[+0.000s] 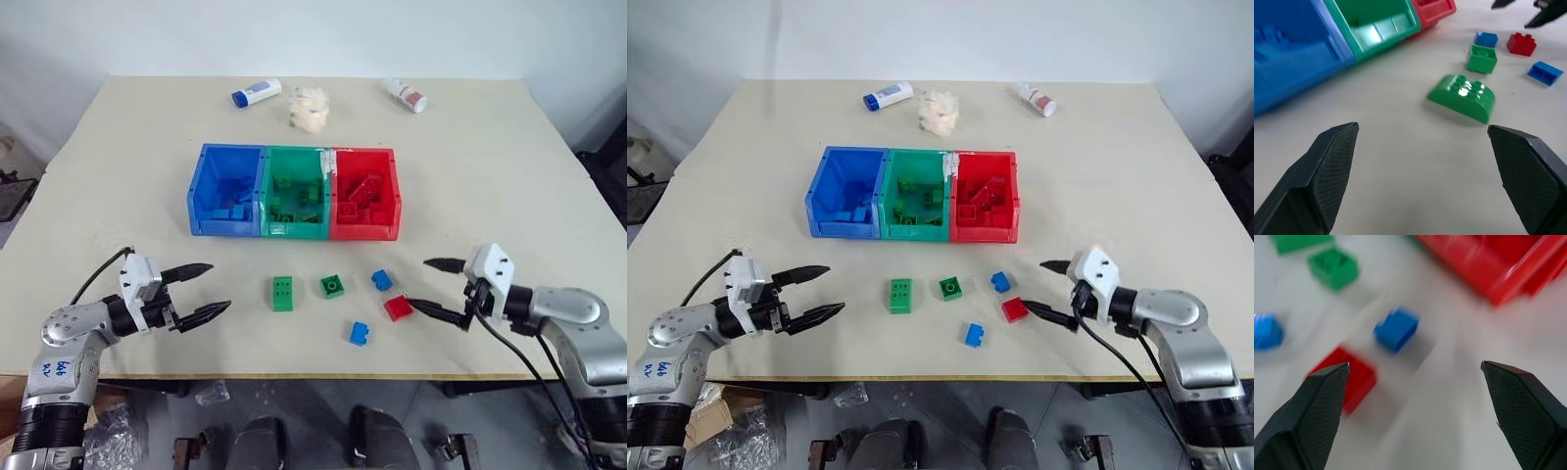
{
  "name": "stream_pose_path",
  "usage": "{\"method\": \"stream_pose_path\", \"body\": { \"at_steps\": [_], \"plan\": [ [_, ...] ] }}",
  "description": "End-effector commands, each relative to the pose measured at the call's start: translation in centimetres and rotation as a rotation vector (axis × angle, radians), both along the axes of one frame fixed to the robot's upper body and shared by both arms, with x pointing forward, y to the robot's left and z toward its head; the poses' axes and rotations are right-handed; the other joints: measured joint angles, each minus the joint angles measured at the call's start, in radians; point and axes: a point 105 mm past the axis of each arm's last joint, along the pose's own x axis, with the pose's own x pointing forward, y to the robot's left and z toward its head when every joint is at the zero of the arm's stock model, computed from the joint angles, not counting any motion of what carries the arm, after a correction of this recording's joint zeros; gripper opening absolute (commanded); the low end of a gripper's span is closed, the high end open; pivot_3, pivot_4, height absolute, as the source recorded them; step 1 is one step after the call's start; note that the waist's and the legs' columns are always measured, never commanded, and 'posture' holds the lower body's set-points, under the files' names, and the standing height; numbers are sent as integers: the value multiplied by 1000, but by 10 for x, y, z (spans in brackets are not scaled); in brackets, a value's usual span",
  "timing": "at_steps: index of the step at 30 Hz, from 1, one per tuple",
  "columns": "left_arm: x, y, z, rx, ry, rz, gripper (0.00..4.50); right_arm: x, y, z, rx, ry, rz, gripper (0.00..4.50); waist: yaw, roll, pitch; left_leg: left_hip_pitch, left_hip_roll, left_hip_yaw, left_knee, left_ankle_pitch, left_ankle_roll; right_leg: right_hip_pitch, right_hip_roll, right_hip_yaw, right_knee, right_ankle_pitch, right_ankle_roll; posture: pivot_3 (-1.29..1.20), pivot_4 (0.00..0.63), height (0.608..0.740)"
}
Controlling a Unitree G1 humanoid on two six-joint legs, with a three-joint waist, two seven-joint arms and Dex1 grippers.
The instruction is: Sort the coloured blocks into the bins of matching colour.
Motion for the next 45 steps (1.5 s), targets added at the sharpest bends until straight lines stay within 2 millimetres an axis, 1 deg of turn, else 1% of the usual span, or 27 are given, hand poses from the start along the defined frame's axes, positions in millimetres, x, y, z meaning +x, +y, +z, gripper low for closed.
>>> {"method": "stream_pose_path", "body": {
  "at_steps": [1, 4, 6, 8, 13, 15, 16, 18, 21, 23, 26, 29, 31, 34, 36, 37, 39, 40, 42, 45],
  "plan": [
    [-8, 3, 2, 9, -18, -24, 4486, -20, -18, 18, -39, -19, -20, 4500, 3, 0, 0, 0, 0, 0, 0, 0, 0, 0, 0, 0, -1, 0, 0, 0, 150, 740],
    [-16, 3, 2, 1, -22, -28, 4486, -40, -30, 19, -72, 20, -48, 4500, 1, 0, 0, 0, 0, 0, 1, -1, 1, 1, 0, 0, -1, 0, 0, 0, 150, 740],
    [-21, 2, 1, -6, -14, -29, 4486, -48, -33, 21, -81, 36, -55, 4500, -2, -1, 0, 1, 1, 0, 2, -1, 1, 2, 0, 1, -2, 0, 0, 0, 150, 740],
    [-26, 1, -1, -12, -3, -29, 4486, -51, -30, 25, -81, 41, -45, 4500, -4, -1, 0, 3, 1, 1, 2, -1, 1, 3, 0, 2, -4, 0, 0, 0, 150, 740],
    [-35, -3, -2, -23, 9, -30, 4486, -50, -16, 31, -88, 55, 18, 4500, 0, -1, 0, 4, 3, -1, 3, -1, 1, 2, 0, 4, -6, 1, -2, 0, 150, 740],
    [-38, -5, -3, -24, 11, -29, 4486, -47, -8, 30, -81, 57, 48, 4500, 1, -2, 1, 4, 3, -1, 3, -2, 2, 2, 0, 4, -6, 1, -2, 0, 150, 740],
    [-40, -7, -2, -36, 6, -33, 4486, -42, 2, 28, -64, 56, 68, 4500, 2, -2, 1, 4, 3, -1, 3, -2, 2, 2, 0, 4, -6, 1, -2, 0, 150, 740],
    [-42, -9, -1, -45, -1, -39, 4486, -32, 15, 24, -45, 58, 88, 4500, -1, -2, 1, 4, 4, -1, 3, -3, 2, 2, 0, 4, -6, 2, -2, 0, 150, 740],
    [-46, -10, 0, -42, -17, -48, 4486, -19, 27, 15, -38, 46, 104, 4500, 0, -2, 1, 3, 4, -1, 4, -3, 1, 1, 1, 4, -5, 2, -3, 0, 150, 740],
    [-47, -10, 2, -41, -38, -53, 4486, -13, 34, 10, -36, 38, 118, 4500, -1, -2, 1, 3, 4, 0, 4, -4, 1, 1, 1, 3, -4, 2, -3, 0, 150, 740],
    [-45, -10, 3, -40, -68, -44, 4486, -9, 39, 4, -40, 58, 135, 4500, 2, -2, 1, 2, 4, 2, 5, -4, 1, 1, 1, 2, -4, 2, -2, 0, 150, 740],
    [-43, -8, 4, -50, -103, -54, 4486, 4, 48, -7, -32, 53, 134, 4500, -1, -2, 1, 0, 4, 3, 8, -4, 1, 1, 2, 1, -1, 2, -2, 0, 150, 740],
    [-44, -8, 4, -79, -102, -74, 4486, 10, 52, -9, -24, 33, 128, 4500, -2, -2, 1, 0, 4, 3, 9, -5, 2, 1, 2, 2, -1, 2, -1, 0, 150, 740],
    [-48, -9, 6, -125, -93, -141, 4500, 12, 57, -13, -17, 16, 133, 3895, -2, -2, 1, 0, 4, 3, 10, -5, 2, 1, 2, 2, 0, 2, -1, 0, 150, 740],
    [-50, -9, 5, -131, -78, -180, 4500, 11, 59, -16, -16, 13, 127, 3185, -2, -2, 1, -1, 5, 3, 10, -5, 2, 1, 2, 2, 1, 2, -1, 0, 150, 740],
    [-50, -9, 4, -123, -76, -191, 4500, 11, 60, -18, -16, 14, 126, 2908, -2, -2, 1, -1, 5, 3, 11, -5, 1, 1, 2, 2, 2, 2, -1, 0, 150, 740],
    [-48, -7, 3, -107, -80, -206, 4500, 10, 61, -18, -15, 8, 123, 2179, -2, -2, 1, -1, 5, 3, 12, -5, 1, 1, 3, 2, 2, 2, -1, 0, 150, 740],
    [-47, -6, 3, -105, -83, -211, 4500, 11, 62, -17, -9, 3, 117, 2071, -2, -2, 1, 0, 5, 3, 12, -5, 1, 1, 3, 2, 2, 2, -1, 0, 150, 740],
    [-46, -7, 4, -115, -79, -248, 4500, 15, 61, -10, 9, -21, 84, 2072, -2, -2, 1, -1, 5, 3, 13, -5, 2, 1, 3, 2, 2, 2, -1, 0, 150, 740],
    [-40, -7, 4, -104, -87, -255, 4500, 21, 61, 7, 49, -71, 53, 2072, -2, -2, 1, -1, 5, 3, 13, -5, 2, 1, 3, 2, 3, 2, -1, 0, 150, 740]
  ]
}}
